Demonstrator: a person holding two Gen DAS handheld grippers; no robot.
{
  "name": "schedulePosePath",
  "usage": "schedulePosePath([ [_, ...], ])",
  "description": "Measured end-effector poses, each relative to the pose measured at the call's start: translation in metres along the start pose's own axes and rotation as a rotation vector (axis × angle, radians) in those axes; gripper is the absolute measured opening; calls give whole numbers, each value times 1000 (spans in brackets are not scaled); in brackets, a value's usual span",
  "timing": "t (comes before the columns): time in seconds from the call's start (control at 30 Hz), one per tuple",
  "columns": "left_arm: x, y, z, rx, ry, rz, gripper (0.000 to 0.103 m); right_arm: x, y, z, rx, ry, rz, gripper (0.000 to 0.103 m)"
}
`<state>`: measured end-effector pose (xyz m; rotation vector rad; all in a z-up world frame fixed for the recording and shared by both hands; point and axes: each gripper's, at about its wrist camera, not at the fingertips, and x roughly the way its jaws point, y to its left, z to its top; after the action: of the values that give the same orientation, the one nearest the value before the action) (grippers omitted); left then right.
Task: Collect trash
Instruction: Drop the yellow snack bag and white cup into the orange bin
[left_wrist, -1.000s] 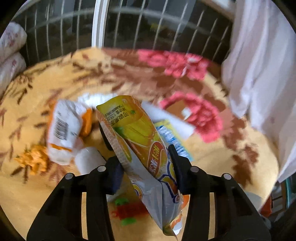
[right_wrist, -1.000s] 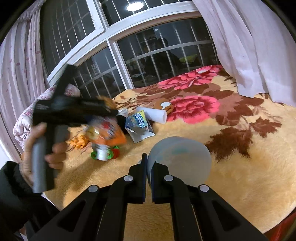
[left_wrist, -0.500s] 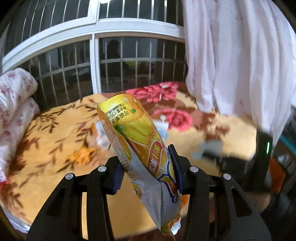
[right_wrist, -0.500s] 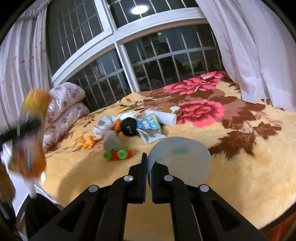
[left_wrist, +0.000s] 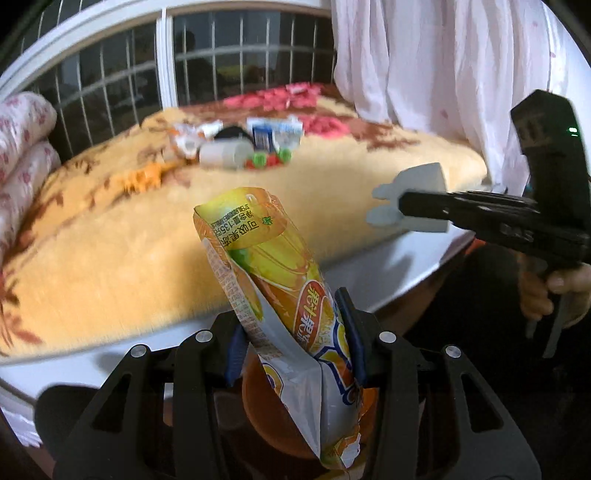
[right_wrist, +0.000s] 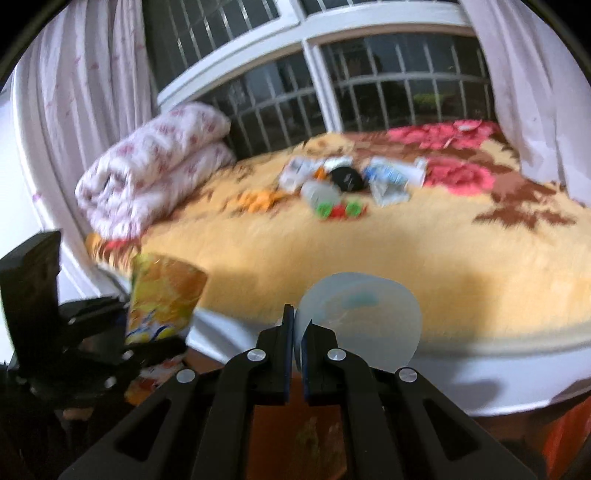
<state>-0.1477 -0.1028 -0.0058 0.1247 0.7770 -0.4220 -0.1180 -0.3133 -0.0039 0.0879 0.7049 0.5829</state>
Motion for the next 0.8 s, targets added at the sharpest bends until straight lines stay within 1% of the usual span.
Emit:
schedulePosePath([
  [0.1,10,4,-13,0,44,5,43,7,5,-17,16,65,13,3],
  [0.13,15,5,-18,1,70,1,43,10,6,-22,24,88,19,3],
  [0.2,29,7,-30,-2,140,3,43,17,9,-34,33,139,30,3],
  [0.3,54,9,-50,-12,255,-20,43,32,14,-50,25,224,27,3],
  [0.4,77,11,-63,-40,351,-26,43,51,15,-61,21,313,5,3],
  [0.47,90,14,-68,-48,398,-14,43,64,15,-68,22,367,-9,3],
  [0.53,99,16,-71,-47,431,1,43,79,14,-75,22,421,-20,3],
  [0.63,110,19,-76,-47,474,11,43,93,14,-81,17,474,-19,3],
  [0.8,126,21,-82,-40,531,25,43,110,15,-86,6,525,-14,3],
])
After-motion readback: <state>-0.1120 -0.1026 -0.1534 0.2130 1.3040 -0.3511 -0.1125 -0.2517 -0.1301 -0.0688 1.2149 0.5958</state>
